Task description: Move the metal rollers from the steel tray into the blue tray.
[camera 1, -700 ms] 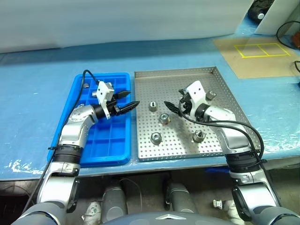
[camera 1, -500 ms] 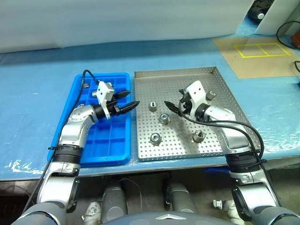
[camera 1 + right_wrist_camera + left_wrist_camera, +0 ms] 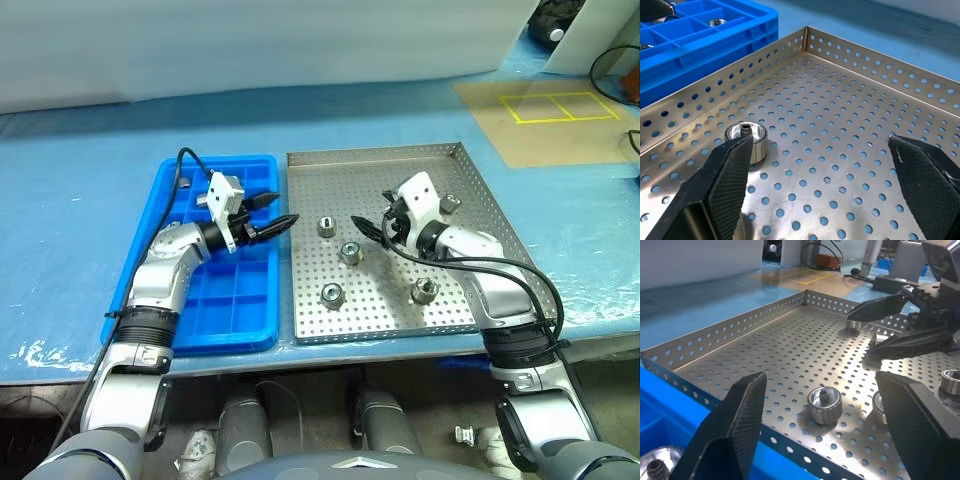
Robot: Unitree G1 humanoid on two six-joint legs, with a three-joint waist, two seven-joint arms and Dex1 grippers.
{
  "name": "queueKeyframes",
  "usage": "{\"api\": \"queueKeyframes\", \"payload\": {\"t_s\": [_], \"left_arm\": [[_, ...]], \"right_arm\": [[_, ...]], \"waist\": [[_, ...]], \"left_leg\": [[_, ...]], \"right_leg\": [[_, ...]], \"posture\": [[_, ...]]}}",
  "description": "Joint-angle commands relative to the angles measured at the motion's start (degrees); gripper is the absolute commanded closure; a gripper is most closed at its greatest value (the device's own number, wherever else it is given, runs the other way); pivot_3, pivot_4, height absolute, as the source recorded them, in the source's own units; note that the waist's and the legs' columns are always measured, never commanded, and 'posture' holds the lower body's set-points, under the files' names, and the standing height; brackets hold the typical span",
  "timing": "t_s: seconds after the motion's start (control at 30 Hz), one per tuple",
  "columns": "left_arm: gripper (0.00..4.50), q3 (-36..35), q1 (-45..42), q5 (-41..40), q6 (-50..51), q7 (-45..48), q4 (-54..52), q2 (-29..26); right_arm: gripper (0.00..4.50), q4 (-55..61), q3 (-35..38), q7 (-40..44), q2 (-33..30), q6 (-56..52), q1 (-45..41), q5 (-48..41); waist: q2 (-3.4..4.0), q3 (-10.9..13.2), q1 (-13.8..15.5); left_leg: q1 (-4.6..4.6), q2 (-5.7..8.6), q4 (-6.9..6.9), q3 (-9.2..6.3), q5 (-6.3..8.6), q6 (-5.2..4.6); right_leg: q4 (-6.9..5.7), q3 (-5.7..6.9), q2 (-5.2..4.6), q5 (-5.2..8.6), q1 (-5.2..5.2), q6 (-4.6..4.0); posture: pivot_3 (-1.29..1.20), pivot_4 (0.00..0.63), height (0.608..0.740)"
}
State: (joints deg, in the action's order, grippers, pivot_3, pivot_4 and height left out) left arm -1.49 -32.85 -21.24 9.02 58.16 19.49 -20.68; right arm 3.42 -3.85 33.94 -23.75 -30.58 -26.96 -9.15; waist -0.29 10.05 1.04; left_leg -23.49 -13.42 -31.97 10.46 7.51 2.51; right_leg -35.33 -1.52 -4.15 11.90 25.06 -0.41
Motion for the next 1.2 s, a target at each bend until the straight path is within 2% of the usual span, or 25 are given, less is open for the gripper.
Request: {"api": "queueKeyframes", "payload": {"t_s": [0.03, 0.27, 0.43, 0.77, 1.0, 1.2], "left_arm": [[0.82, 2.94, -4.01, 0.91, -1.95, 4.82, 1.98, 0.50], [0.82, 8.27, -15.23, 7.17, -11.63, 12.33, 20.45, 4.03], [0.82, 9.95, -21.37, 11.05, -18.71, 15.50, 31.56, 8.06], [0.82, 12.26, -25.98, 16.31, -24.40, 22.39, 42.53, 12.47], [0.82, 11.80, -26.94, 18.29, -25.49, 22.07, 46.43, 14.11], [0.82, 13.11, -26.51, 22.76, -26.56, 16.18, 49.33, 15.34]], "right_arm": [[0.07, 7.28, 2.17, 6.27, -3.91, -3.02, 0.73, -5.38], [0.07, 19.68, 2.54, 14.71, -13.02, -9.44, 6.80, -12.86], [0.07, 23.86, 3.15, 11.83, -14.47, -11.12, 9.93, -12.83], [0.07, 30.17, 6.55, 3.60, -14.54, -13.91, 17.24, -12.20], [0.07, 32.37, 7.51, 0.30, -14.69, -14.63, 20.16, -11.88], [0.07, 33.29, 7.96, -1.50, -14.90, -14.72, 21.48, -11.76]], "waist": [[0.00, 0.00, 0.25], [0.00, 0.00, 0.17], [-0.02, -0.01, -0.30], [-0.02, -0.01, -1.32], [-0.01, -0.01, -2.17], [-0.01, -0.01, -2.42]], "left_leg": [[-0.01, 0.01, -0.01, 0.00, 0.00, -0.01], [0.16, 0.01, -0.16, 0.00, 0.13, -0.22], [0.25, 0.04, -0.22, 0.00, 0.14, -0.24], [0.23, 0.08, -0.19, 0.03, 0.20, -0.34], [0.25, 0.10, -0.19, 0.03, 0.30, -0.50], [0.24, 0.11, -0.20, 0.06, 0.34, -0.56]], "right_leg": [[0.00, 0.00, -0.01, 0.00, -0.01, 0.00], [0.04, -0.03, -0.02, 0.00, -0.27, 0.00], [0.03, -0.09, -0.03, 0.00, -0.37, 0.01], [0.24, -0.11, -0.04, 0.00, -0.43, 0.01], [0.54, -0.12, -0.06, -0.02, -0.58, 0.05], [0.58, -0.12, -0.07, -0.02, -0.59, 0.05]], "posture": [[-0.27, 0.150, 0.740], [-0.36, 0.150, 0.740], [-0.43, 0.150, 0.740], [-0.56, 0.150, 0.740], [-0.61, 0.150, 0.740], [-0.62, 0.150, 0.740]]}}
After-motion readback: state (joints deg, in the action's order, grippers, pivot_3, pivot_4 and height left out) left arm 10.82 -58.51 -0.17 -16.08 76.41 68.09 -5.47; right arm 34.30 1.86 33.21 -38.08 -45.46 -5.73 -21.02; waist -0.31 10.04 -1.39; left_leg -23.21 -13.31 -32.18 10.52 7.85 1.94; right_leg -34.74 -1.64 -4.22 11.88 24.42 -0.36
